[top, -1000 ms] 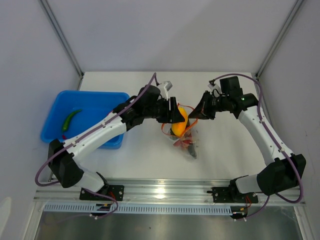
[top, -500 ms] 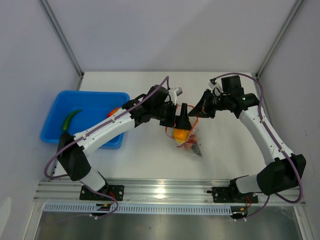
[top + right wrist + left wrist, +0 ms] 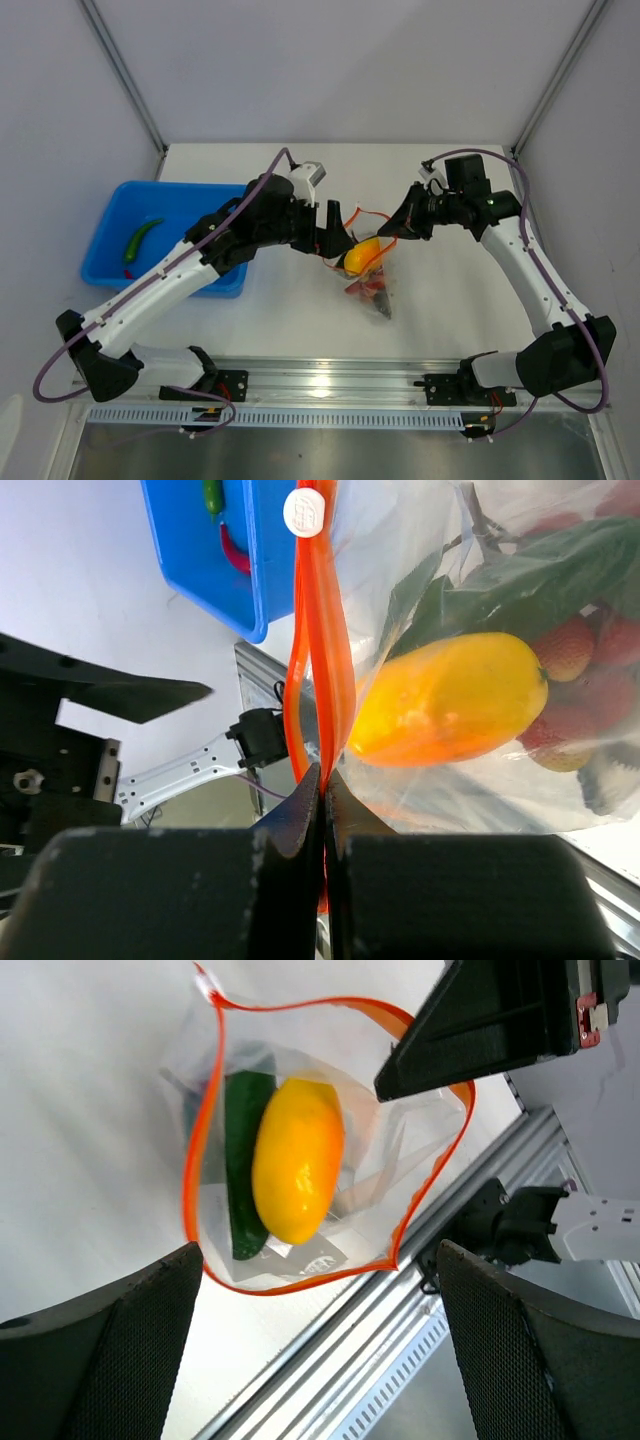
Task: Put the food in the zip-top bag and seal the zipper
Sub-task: Place the fake fruit in the zipper food storage bag.
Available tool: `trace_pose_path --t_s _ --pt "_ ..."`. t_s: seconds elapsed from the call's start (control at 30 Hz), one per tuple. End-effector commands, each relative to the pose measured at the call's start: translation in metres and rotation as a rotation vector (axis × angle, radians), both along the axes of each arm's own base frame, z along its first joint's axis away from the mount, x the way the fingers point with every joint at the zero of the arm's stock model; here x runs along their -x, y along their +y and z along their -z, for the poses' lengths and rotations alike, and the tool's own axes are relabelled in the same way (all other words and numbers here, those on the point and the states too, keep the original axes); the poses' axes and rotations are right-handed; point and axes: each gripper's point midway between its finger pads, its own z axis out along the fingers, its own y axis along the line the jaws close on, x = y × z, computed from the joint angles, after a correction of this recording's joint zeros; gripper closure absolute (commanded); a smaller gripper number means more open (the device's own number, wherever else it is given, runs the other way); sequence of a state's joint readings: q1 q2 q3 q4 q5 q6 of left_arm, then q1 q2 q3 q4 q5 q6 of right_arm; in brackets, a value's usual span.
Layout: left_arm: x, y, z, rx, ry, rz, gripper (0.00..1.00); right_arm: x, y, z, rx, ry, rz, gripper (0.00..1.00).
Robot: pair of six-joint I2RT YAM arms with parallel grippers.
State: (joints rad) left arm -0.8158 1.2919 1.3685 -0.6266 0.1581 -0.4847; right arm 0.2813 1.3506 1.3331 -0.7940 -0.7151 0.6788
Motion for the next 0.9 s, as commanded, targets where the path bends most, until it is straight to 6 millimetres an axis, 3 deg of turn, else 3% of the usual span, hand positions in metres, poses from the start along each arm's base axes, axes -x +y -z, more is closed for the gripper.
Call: trace_pose_path --t_s 0.0,0.1,0.23,0.47,0.57,0.6,0.67,0.7,0.73,0.87 --pt "-0.007 0.021 0.013 -0.092 -0.033 -0.074 0.02 0.01 0.0 -0.021 -0.042 -0.061 -0.027 1.0" --pt "-0.007 0.026 0.035 -0.151 0.021 -0.091 0.06 0.011 0.0 -0.022 -0.042 -0.06 -0.028 1.0" --pt "-0.004 0.019 0.049 -0.181 0.097 -0.055 0.26 0.013 -0.001 -0.023 -0.042 -0.064 -0.024 1.0" --pt "0.001 0.005 0.084 -0.253 0.223 0.023 0.37 0.016 -0.003 -0.022 -0.035 -0.063 -0.021 1.0" --pt "0.007 -0.006 0.088 -0.228 0.261 0.076 0.49 0.018 -0.003 -0.021 -0.034 -0.064 -0.018 1.0" --pt "0.008 -0.009 0.09 -0.226 0.271 0.087 0.6 0.018 -0.004 -0.02 -0.033 -0.065 -0.016 1.0" --pt "0.008 -0.011 0.085 -0.214 0.271 0.095 0.75 0.018 -0.005 -0.019 -0.029 -0.066 -0.013 1.0" --pt "0.008 -0.011 0.08 -0.205 0.261 0.095 0.9 0.018 -0.005 -0.018 -0.026 -0.068 -0.013 1.0" --pt "0.008 -0.011 0.077 -0.202 0.254 0.095 0.99 0.019 -0.006 -0.016 -0.019 -0.065 -0.013 1.0" --pt "0.008 -0.018 0.041 -0.136 0.217 0.119 0.99 0.017 -0.014 -0.004 0.053 -0.081 -0.011 1.0"
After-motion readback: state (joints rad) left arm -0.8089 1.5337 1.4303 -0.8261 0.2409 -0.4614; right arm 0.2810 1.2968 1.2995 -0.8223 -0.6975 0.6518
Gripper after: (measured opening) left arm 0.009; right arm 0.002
